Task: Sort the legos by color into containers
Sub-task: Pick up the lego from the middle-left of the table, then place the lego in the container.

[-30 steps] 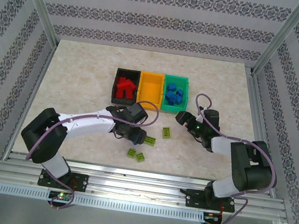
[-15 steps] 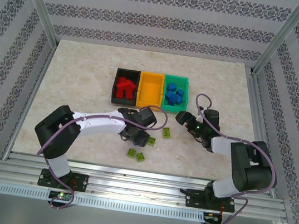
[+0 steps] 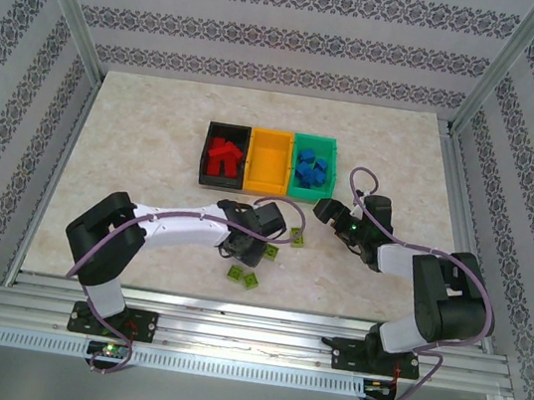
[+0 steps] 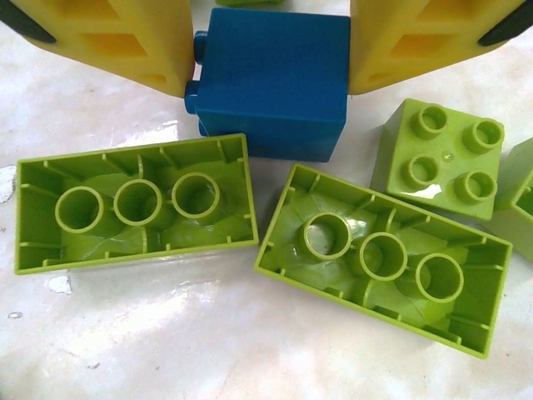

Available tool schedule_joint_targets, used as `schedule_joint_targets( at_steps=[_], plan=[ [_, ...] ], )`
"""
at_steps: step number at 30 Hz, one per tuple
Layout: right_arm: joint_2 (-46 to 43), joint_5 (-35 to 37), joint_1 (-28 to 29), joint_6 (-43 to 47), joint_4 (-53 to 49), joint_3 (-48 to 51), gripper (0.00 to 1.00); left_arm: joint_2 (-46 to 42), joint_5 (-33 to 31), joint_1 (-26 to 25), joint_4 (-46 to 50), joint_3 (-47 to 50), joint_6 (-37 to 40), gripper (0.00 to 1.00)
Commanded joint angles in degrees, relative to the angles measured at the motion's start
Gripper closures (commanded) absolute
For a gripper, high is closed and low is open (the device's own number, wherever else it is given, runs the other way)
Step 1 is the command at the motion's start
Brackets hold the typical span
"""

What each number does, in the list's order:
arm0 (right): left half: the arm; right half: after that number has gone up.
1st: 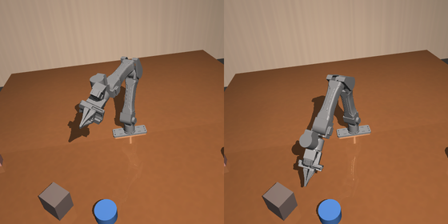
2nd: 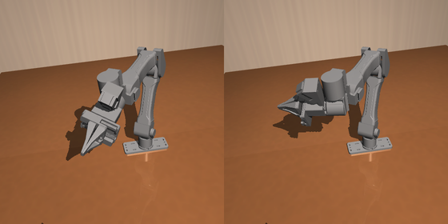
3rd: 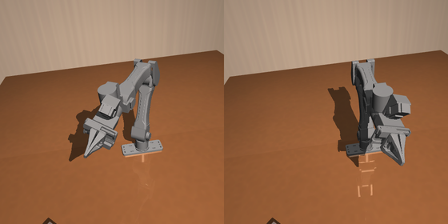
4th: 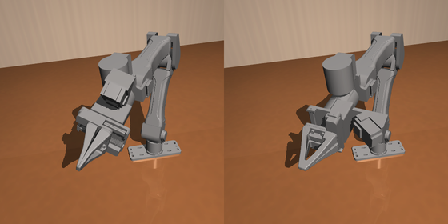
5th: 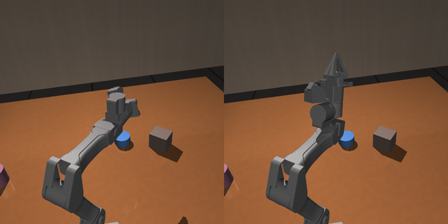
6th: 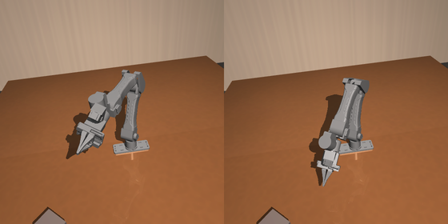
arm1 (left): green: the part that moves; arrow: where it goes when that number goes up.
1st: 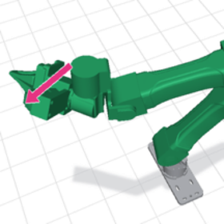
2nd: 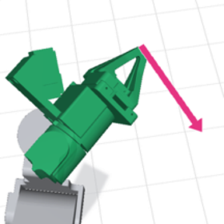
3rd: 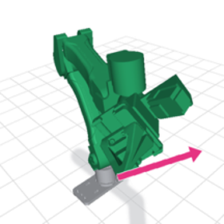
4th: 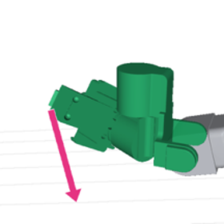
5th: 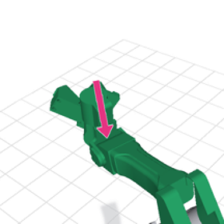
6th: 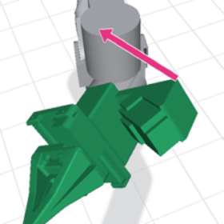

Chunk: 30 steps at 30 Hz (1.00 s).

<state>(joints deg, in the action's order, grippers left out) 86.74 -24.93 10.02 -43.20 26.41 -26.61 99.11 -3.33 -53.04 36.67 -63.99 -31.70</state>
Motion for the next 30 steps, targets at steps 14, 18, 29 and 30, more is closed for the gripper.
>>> schedule_joint_targets(
  at_steps=[14,18,29,30],
  plan=[
    [-0.58,-0.07,0.31,0.24,0.28,-1.01,0.13,-6.14,-0.60,3.35,2.69,-13.66,2.94,0.58],
    [-0.11,-0.34,0.09,0.05,0.61,-1.16,0.13,-1.59,1.83,6.23,2.14,-23.15,5.28,0.58],
    [0.06,-0.73,-0.80,-0.37,1.13,-1.12,0.13,24.45,7.75,13.29,7.48,-57.61,11.73,0.58],
    [0.17,-0.76,-0.80,-0.31,1.11,-1.14,0.13,26.67,8.15,13.56,8.68,-60.76,11.88,0.58]
  ],
)
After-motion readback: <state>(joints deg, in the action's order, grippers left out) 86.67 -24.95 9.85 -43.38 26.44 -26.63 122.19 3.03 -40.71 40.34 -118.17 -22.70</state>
